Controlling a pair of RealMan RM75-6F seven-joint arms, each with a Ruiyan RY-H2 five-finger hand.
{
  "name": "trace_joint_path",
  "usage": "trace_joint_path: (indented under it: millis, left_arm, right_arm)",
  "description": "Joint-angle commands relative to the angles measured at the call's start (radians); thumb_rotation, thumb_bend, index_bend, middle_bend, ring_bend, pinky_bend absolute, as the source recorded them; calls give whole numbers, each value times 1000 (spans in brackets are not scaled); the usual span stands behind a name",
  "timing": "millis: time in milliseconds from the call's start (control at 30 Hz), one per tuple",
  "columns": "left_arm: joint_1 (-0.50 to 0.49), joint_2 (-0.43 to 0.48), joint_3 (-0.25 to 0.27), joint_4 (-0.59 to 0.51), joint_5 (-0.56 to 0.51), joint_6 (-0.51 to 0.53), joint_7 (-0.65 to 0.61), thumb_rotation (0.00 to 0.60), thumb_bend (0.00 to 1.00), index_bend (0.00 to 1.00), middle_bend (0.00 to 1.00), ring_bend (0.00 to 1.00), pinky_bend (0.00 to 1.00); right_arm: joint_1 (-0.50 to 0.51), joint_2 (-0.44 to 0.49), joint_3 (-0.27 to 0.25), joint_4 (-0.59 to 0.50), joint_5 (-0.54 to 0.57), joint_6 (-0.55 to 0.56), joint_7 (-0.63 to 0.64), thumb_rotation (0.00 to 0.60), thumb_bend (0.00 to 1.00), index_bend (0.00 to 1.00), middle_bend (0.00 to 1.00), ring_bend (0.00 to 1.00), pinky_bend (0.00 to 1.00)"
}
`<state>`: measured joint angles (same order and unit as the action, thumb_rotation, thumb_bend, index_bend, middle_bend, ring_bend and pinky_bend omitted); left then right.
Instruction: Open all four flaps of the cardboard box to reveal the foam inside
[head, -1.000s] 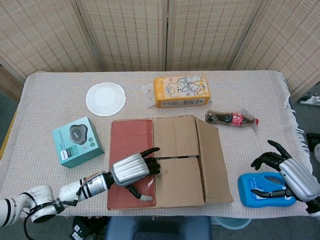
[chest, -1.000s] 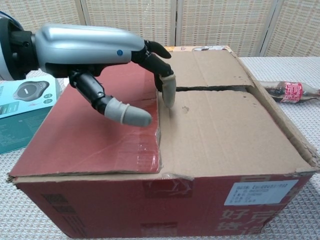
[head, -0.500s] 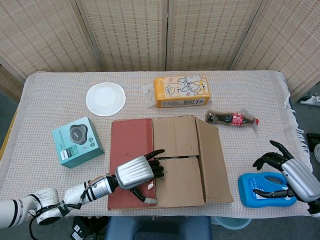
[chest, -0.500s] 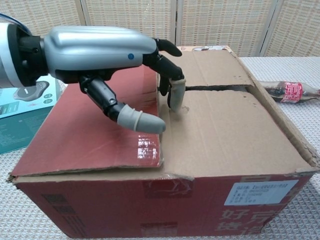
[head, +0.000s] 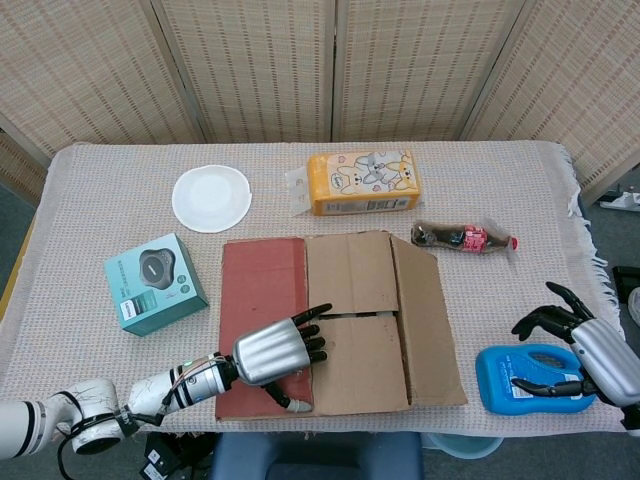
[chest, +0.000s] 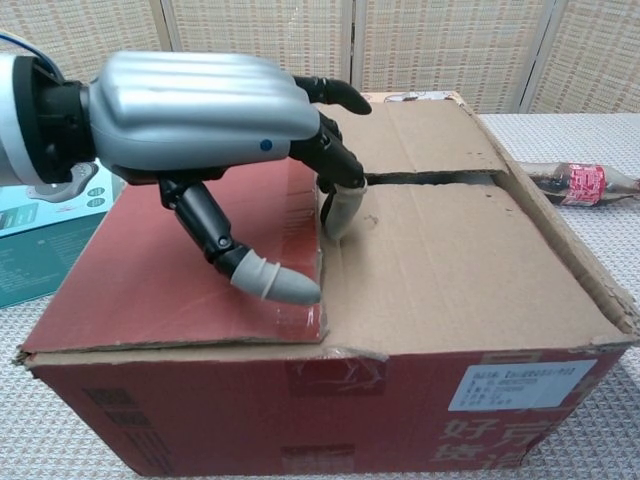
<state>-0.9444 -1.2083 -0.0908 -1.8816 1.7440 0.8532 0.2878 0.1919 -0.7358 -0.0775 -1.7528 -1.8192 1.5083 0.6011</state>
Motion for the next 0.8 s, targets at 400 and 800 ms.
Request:
trace_joint_path:
  millis: [400,800]
  left_arm:
    - [31,103,-32,-98,-84,30,56,129,221,510,507,472,0]
    - [111,245,-55,-187,-138,137,-85,129,221,514,508,473,0]
  right_arm:
    - [-20,-11,1,35,-2,45,34,327,0,392,501,321,0]
    - [-24,-4,3,36,-5,59,41,327,0,391,501,320,0]
